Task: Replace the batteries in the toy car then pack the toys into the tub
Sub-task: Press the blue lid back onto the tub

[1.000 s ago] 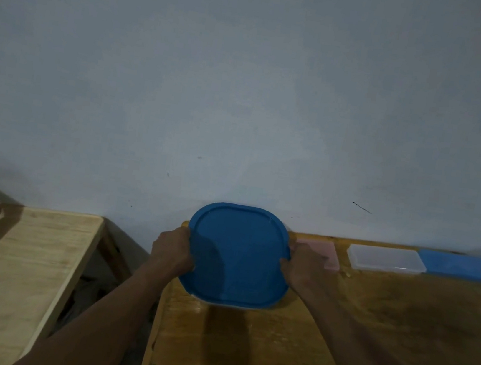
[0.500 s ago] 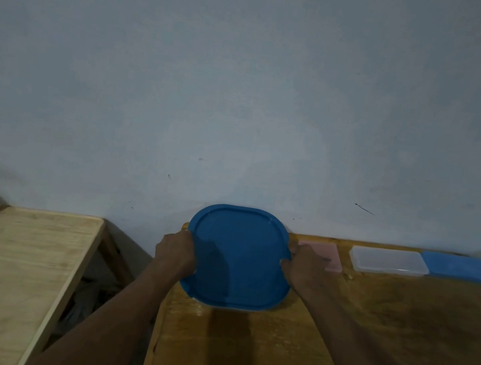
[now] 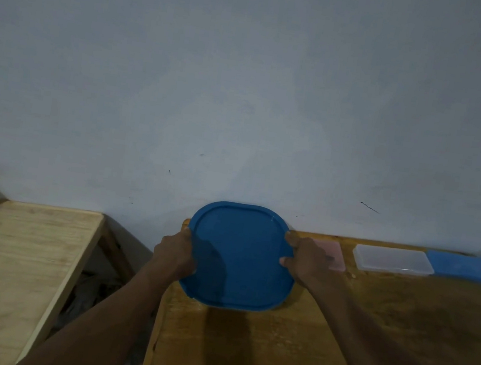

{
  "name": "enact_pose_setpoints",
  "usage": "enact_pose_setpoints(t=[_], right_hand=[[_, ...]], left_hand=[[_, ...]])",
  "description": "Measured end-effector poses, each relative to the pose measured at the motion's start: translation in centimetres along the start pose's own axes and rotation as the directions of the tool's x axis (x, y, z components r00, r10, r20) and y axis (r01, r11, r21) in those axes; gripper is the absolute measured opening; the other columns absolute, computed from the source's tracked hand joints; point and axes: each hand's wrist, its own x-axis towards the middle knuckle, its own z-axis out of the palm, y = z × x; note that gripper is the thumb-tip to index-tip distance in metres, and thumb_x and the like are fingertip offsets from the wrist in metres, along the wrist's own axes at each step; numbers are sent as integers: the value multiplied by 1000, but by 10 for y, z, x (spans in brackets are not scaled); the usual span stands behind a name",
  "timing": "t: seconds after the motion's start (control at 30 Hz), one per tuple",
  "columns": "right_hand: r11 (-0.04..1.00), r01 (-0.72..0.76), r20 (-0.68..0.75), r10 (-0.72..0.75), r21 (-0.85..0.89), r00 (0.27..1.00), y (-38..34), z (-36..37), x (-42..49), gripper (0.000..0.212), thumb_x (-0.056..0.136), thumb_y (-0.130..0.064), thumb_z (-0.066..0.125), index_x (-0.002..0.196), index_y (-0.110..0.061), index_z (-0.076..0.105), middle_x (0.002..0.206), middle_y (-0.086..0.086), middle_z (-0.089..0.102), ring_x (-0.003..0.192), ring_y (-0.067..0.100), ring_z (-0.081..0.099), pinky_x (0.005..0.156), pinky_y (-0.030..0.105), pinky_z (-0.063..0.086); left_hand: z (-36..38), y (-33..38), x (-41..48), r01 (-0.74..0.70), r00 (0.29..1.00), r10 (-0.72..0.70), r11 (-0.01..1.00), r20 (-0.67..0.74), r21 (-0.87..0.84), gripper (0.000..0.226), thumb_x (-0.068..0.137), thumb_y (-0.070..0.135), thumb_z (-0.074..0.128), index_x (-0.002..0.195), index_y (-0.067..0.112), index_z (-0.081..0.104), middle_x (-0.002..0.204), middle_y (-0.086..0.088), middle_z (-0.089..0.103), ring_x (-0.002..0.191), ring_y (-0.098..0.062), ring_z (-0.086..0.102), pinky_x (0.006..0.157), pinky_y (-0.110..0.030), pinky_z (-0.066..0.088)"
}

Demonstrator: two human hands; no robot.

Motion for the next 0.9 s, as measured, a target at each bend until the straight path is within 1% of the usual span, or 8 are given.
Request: enact_pose_setpoints(t=[0.1, 0.2, 0.23, 0.3, 0.4, 0.53, 0.63, 0.9], right_hand=[[982, 43, 22, -39, -182, 999, -5, -1, 0, 59, 94, -18, 57, 147, -16, 32, 146, 5, 42, 127, 24, 46, 102, 32, 36], [905, 171, 11, -180, -390, 984, -11, 1, 1, 51, 91, -13, 58, 139, -11, 39, 145, 11, 33, 125, 26, 44, 103, 36, 38], [876, 230, 46, -233, -425, 971, -10, 3, 4, 58, 90, -9, 57, 143, -9, 34, 151, 15, 23, 134, 31, 34, 109, 37, 33], [794, 361, 165, -322, -490, 932, -10, 3, 9, 73, 90, -6, 57, 151, -7, 17, 159, 15, 4, 146, 34, 9, 118, 38, 16], [775, 446, 299, -341, -447, 891, -8, 2, 10, 88, 88, -22, 61, 152, -4, 3, 161, 12, -3, 148, 29, -5, 119, 36, 9], [818, 447, 360, -319, -363, 877, -2, 0, 7, 127, 69, -72, 64, 152, -13, -11, 160, 3, -16, 146, 20, -18, 118, 37, -2], [777, 472, 375, -326, -417, 868, 0, 2, 7, 137, 61, -77, 66, 151, -12, -13, 158, 6, -23, 144, 20, -23, 116, 36, -7], [752, 478, 403, -305, -454, 863, 0, 6, 15, 138, 62, -76, 66, 150, -8, -14, 157, 9, -25, 143, 24, -26, 115, 37, -9]], left_hand=[[3, 9, -2, 3, 1000, -2, 999, -23, 44, 71, 87, 9, 62, 145, 6, 21, 129, -16, 46, 112, -28, 53, 90, -35, 51], [4, 19, -1, -138, 982, 168, 951, -87, 278, 100, 86, 8, 65, 152, 14, -10, 155, -21, 1, 142, -40, 15, 110, -49, 33], [2, 21, 1, -206, 970, 236, 922, -51, 329, 104, 86, 8, 65, 152, 13, -15, 158, -18, -12, 146, -39, -1, 115, -51, 24], [-4, 20, 7, -286, 957, 282, 880, 66, 379, 106, 87, 9, 66, 150, 7, -19, 158, -14, -22, 147, -34, -16, 120, -47, 12], [-11, 17, 18, -315, 943, 243, 869, 226, 381, 113, 84, 11, 71, 148, 3, -21, 157, -14, -26, 147, -30, -18, 122, -42, 12], [-15, 13, 25, -355, 919, 257, 868, 298, 347, 117, 82, 21, 75, 149, 5, -20, 157, -11, -27, 146, -27, -20, 122, -39, 7], [-16, 10, 24, -368, 905, 265, 880, 332, 300, 133, 71, 42, 81, 149, 8, -22, 155, -7, -32, 145, -24, -25, 122, -39, 5], [-5, 14, 32, -373, 915, 265, 844, 304, 386, 134, 72, 42, 80, 146, 0, -23, 154, -14, -32, 144, -29, -25, 122, -39, 4]])
